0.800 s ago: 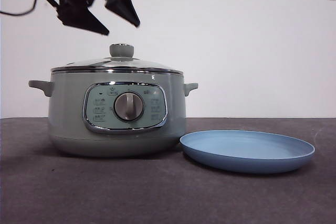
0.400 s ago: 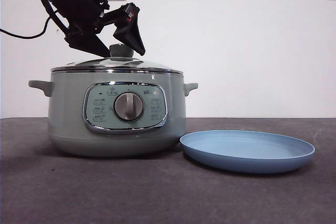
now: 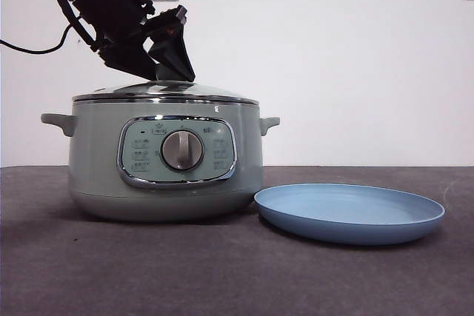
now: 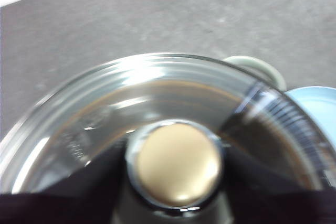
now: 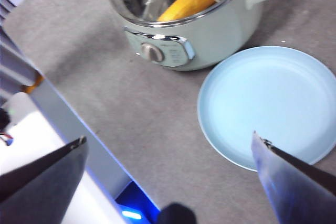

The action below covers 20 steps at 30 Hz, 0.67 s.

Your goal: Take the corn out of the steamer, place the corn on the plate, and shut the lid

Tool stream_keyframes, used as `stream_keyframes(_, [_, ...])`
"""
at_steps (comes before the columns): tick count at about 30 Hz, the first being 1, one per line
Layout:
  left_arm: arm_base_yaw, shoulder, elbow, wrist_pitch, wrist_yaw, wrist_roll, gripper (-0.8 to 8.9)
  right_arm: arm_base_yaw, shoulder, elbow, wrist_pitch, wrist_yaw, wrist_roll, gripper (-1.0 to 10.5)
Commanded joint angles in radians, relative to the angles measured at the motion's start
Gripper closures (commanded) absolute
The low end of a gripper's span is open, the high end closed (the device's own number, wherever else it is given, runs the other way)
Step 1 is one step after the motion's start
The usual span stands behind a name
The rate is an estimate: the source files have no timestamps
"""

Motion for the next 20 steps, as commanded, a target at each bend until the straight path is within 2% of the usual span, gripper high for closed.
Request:
stream_keyframes(1, [-0.003,0.007,-0.006,-0.017,-0.006,0.000,8.07,0.002,0.002,0.003,0.006,0.027,-0.003,2.9])
stream_keyframes(2, [-0.003,0.007,-0.006,-0.017,-0.006,-0.001,8.29,0.002,0.002,0.003,0.006,0.028,-0.003,2.9])
stream_keyframes(20, [-0.003,-0.066,0.037,0.009,0.000,-0.007,8.21,0.002,0.004,0.003,0.011,0.028,-0.003,2.9])
